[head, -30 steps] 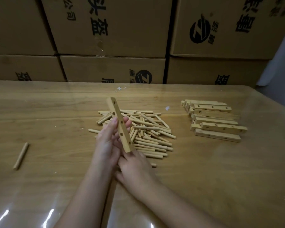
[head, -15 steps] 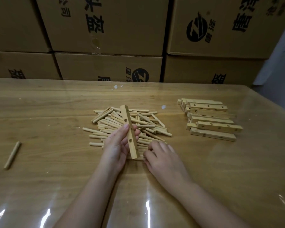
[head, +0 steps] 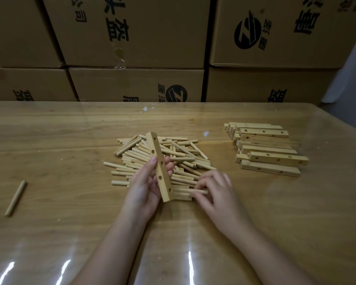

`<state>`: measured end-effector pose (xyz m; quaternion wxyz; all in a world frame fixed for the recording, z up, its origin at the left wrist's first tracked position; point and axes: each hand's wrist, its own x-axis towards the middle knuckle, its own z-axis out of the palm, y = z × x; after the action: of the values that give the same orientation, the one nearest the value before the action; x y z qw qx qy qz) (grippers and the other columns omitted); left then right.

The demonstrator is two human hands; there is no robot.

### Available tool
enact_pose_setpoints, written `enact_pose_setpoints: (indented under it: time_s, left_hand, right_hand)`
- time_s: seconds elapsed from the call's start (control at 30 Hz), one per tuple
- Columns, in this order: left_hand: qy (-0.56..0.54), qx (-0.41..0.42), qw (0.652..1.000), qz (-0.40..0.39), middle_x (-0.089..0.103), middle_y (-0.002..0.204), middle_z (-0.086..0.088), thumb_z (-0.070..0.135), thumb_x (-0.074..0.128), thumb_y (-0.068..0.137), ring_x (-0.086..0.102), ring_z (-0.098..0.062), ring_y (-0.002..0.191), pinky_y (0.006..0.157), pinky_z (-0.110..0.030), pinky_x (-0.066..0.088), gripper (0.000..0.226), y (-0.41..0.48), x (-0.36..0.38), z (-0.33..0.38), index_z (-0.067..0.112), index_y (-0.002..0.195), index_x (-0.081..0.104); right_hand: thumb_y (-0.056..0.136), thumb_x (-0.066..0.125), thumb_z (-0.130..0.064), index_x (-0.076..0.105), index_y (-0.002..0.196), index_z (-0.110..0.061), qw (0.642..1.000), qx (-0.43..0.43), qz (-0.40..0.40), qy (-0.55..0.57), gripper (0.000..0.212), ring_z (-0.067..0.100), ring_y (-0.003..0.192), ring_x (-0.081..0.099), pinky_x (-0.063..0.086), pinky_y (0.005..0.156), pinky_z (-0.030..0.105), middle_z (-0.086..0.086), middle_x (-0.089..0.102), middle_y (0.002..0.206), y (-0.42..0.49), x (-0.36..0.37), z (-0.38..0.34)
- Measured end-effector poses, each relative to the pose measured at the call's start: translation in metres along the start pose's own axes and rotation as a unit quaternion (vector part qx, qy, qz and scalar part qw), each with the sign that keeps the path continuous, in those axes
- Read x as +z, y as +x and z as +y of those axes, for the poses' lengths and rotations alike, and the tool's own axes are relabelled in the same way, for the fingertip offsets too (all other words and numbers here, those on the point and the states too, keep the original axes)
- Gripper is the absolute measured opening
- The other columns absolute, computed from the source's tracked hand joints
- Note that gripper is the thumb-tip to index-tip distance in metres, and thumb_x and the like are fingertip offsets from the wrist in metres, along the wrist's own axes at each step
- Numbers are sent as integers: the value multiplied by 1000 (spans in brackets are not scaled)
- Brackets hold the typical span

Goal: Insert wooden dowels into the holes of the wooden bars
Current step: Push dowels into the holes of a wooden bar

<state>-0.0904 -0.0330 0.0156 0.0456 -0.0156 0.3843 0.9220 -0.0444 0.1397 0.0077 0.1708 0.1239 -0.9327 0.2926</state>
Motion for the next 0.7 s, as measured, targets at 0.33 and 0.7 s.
enact_pose_setpoints:
  time_s: [0.33, 0.7]
  left_hand:
    - [39, -40, 997, -58, 72, 99, -13, 22, 64, 79, 72, -19, 85, 66, -24, 57, 21, -4, 5, -12, 11, 91, 77]
    - [50, -82, 984, -148, 65, 117, -22, 30, 91, 56, 70, -26, 95, 73, -29, 58, 56, -9, 11, -14, 6, 103, 72]
  right_hand:
    - [86, 62, -8, 57, 95, -11, 845, 226, 54, 481, 11, 11, 77, 67, 49, 64, 14, 4, 73, 85, 8, -27, 19]
    - [74, 71, -15, 72, 85, -28, 825, 197, 62, 525, 18, 8, 81, 66, 49, 67, 15, -3, 70, 81, 7, -32, 18]
